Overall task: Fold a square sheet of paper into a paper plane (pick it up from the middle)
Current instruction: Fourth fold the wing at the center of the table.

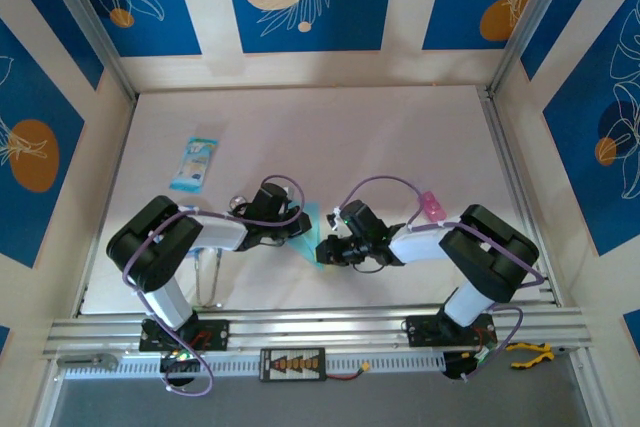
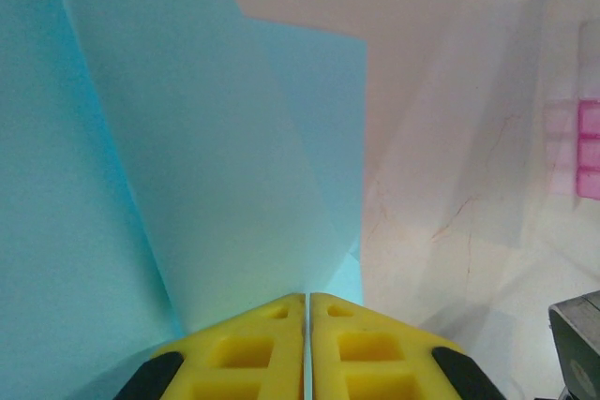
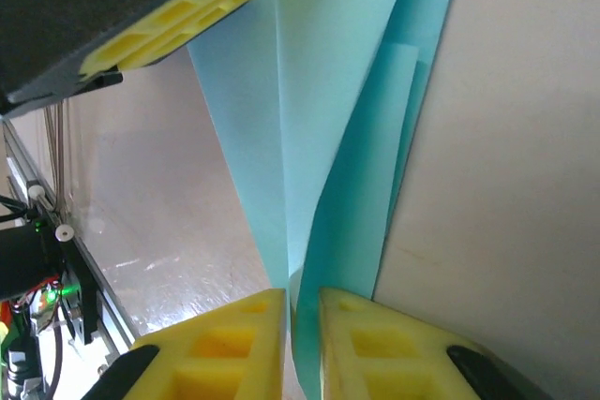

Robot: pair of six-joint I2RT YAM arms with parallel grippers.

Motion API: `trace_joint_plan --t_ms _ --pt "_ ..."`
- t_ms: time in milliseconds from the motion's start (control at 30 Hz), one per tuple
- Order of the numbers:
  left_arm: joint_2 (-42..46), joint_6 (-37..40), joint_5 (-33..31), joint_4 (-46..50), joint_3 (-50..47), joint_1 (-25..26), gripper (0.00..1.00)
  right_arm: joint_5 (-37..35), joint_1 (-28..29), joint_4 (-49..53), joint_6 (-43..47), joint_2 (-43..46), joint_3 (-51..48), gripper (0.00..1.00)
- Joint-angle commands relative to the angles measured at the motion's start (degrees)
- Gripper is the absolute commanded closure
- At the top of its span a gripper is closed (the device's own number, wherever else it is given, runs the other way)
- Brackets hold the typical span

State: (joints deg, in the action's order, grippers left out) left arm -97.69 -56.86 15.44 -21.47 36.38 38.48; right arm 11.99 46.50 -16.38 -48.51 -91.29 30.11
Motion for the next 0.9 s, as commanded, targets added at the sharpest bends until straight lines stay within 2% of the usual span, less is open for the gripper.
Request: trace_joint_plan --t_ms 0,267,600,867 --pt "-1.9 0.6 0.5 3.4 0.0 -0.1 0.90 -1.0 0.6 5.2 -0.4 0.6 -1.8 0.87" --pt "-2.2 0.5 0.3 3.3 -0.1 -0.1 0.90 -1.3 0.8 6.0 -1.0 2.6 -3.3 0.91" --pt "-2.8 -0.2 0.7 2.2 -0.2 -0.1 0.90 -3.1 1.4 10.0 0.0 3.5 -3.0 0.83" --pt "-2.6 -0.6 0.5 1.8 -0.5 -0.1 0.90 -3.6 2.3 11.3 0.0 3.6 -3.6 0.94"
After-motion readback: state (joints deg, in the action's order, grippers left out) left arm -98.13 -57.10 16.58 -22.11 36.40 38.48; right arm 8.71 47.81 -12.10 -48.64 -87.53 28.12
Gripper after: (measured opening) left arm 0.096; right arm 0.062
